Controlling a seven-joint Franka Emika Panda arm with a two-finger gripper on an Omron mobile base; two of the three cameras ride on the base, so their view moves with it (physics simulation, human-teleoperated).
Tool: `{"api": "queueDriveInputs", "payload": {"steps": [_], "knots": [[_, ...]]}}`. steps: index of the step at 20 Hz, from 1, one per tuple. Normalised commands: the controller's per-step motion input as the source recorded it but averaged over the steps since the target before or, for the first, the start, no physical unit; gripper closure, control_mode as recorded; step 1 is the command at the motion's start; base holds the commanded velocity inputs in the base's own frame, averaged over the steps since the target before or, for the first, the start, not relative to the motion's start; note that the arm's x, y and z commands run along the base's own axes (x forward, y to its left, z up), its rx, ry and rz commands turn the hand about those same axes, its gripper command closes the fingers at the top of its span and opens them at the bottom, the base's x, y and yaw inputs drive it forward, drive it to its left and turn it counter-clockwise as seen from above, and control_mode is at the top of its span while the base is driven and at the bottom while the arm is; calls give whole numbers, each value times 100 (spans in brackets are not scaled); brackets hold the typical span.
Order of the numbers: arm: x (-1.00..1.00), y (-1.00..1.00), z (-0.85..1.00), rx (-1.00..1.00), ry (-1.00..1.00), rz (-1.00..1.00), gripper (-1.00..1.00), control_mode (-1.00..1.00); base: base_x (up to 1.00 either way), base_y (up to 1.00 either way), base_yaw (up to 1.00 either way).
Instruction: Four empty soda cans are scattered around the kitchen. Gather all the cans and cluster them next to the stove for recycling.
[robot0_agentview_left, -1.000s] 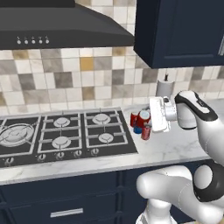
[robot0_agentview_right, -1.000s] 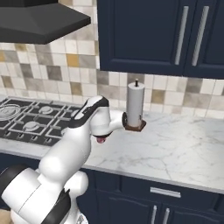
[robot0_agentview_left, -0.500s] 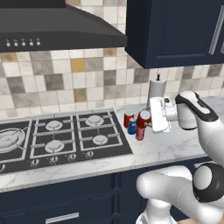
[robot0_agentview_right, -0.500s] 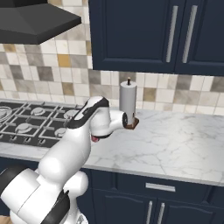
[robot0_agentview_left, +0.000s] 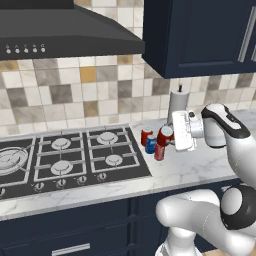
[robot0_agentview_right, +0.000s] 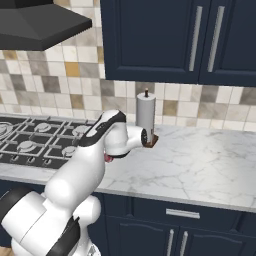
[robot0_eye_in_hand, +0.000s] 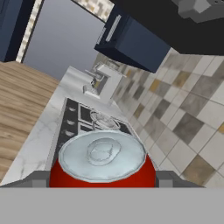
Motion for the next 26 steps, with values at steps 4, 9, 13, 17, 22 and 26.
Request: {"api": "queueDriveInputs", "payload": {"steps": [4,9,13,17,22,26], "knots": [[0,0,0,0,0,0,100,-100,0,0,0],[0,0,-10,0,2,0,100,-100,0,0,0],[10,0,-31,0,7,0,100,-100,0,0,0],[21,-1,-33,0,10,0,100,-100,0,0,0],[18,-27,-31,6,12,0,100,-100,0,0,0],[2,-20,-28,9,11,0,100,-100,0,0,0]]}}
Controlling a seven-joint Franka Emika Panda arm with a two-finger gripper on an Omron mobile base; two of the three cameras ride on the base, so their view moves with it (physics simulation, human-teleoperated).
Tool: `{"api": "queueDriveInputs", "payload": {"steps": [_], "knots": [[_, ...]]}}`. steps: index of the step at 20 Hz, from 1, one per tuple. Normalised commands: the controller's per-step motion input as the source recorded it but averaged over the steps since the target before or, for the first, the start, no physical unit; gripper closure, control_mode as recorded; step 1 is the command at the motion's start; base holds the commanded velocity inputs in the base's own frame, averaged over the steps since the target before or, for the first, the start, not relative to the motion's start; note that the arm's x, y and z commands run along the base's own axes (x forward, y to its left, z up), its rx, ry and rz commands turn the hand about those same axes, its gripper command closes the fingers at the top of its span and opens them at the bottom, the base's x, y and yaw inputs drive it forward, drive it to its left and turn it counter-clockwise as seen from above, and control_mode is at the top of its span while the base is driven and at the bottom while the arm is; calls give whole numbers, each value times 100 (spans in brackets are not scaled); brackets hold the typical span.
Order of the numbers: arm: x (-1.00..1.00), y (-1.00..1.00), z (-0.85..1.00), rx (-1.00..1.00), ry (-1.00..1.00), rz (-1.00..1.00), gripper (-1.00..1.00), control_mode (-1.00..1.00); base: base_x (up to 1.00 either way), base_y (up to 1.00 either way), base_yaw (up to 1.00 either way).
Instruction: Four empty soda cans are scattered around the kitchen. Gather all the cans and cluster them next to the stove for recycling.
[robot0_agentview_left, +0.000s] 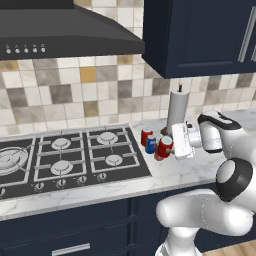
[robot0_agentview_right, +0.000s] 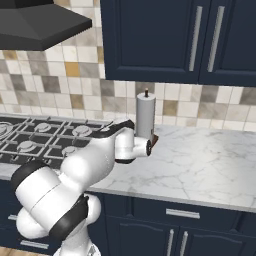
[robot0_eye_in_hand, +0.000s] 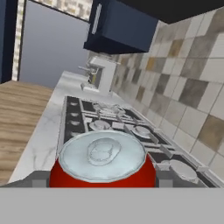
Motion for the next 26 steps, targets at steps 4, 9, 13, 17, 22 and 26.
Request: {"api": "queueDriveInputs", "payload": {"steps": [4,9,13,17,22,26], "knots": [[7,-5,-15,7,3,0,100,-100,0,0,0],[2,-2,-18,3,1,0,100,-100,0,0,0],[0,0,-26,0,6,-1,100,-100,0,0,0],[0,0,-24,0,7,-1,100,-100,0,0,0],[0,0,-22,0,7,-2,100,-100,0,0,0],[0,0,-19,0,8,-2,100,-100,0,0,0]]}}
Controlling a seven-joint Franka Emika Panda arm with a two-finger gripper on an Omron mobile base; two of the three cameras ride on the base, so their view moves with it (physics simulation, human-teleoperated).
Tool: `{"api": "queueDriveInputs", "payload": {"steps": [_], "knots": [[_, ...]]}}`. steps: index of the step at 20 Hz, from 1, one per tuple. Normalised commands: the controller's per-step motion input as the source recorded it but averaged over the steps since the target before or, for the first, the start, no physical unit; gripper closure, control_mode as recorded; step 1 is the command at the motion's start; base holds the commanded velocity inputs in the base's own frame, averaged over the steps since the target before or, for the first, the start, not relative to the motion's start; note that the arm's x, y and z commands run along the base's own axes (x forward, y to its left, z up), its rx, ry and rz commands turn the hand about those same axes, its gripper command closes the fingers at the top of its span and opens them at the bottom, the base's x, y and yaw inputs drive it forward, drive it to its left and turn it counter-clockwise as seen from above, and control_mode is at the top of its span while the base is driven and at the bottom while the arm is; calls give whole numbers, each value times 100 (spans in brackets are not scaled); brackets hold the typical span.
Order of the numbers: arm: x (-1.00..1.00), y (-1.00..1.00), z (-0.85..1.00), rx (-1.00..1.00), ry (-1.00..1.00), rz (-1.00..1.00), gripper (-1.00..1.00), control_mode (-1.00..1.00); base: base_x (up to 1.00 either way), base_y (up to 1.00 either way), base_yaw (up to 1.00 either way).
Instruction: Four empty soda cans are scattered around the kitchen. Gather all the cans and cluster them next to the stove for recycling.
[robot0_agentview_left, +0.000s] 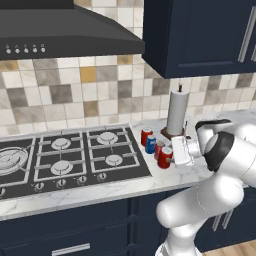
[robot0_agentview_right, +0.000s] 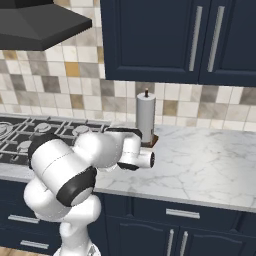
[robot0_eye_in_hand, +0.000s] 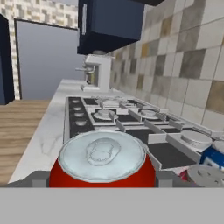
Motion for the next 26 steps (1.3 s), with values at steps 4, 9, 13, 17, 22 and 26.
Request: {"api": "queueDriveInputs", "payload": {"steps": [4,9,13,17,22,26], "knots": [[4,0,-19,-1,5,-2,100,-100,0,0,0],[9,0,-19,-1,5,-1,100,-100,0,0,0],[6,0,-18,-1,3,-1,100,-100,0,0,0],[6,0,-15,0,3,-1,100,-100,0,0,0],[6,0,-15,0,3,-2,100,-100,0,0,0],[4,0,-16,0,1,-2,100,-100,0,0,0]]}}
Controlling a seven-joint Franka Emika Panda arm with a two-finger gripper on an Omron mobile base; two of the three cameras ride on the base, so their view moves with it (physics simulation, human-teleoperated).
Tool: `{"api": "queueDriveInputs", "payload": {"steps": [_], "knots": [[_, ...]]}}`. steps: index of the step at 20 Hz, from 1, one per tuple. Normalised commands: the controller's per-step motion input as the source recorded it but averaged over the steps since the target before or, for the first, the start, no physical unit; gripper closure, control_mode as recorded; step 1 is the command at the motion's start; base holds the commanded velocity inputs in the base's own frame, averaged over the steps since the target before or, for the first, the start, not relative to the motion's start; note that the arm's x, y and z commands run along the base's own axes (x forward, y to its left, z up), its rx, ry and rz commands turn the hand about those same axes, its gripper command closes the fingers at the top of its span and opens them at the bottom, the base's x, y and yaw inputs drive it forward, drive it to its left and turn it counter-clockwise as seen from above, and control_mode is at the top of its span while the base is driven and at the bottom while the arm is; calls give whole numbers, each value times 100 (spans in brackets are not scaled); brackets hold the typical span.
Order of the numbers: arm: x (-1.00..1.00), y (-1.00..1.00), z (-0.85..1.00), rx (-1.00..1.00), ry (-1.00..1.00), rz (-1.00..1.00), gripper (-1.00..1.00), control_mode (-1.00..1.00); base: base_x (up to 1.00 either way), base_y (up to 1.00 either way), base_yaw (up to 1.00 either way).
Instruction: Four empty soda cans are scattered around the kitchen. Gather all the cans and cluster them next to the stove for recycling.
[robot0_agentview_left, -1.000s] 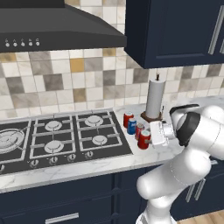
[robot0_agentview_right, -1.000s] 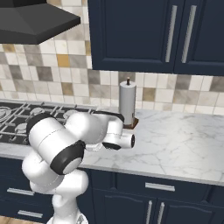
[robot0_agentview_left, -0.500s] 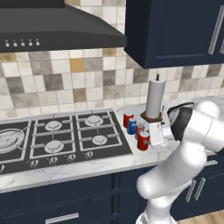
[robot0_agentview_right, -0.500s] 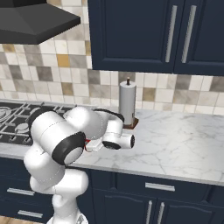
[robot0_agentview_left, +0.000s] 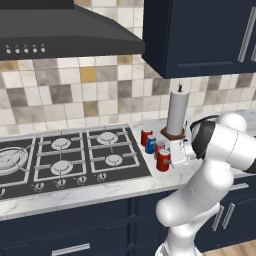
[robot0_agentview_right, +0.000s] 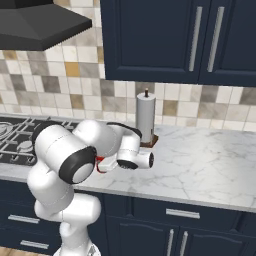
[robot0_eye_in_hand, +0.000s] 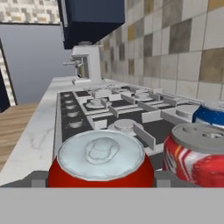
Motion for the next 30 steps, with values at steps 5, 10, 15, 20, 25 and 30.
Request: {"api": "queueDriveInputs", "payload": {"steps": [5,10,15,20,25,30], "knots": [[1,0,-18,0,0,-2,100,-100,0,0,0],[0,0,-23,0,0,-2,100,-100,0,0,0],[0,0,-32,-2,0,-3,100,-100,0,0,0],[0,0,-43,-3,0,-4,100,-100,0,0,0],[0,0,-46,-3,0,-3,100,-100,0,0,0],[-6,-2,-38,-1,0,-3,100,-100,0,0,0]]}}
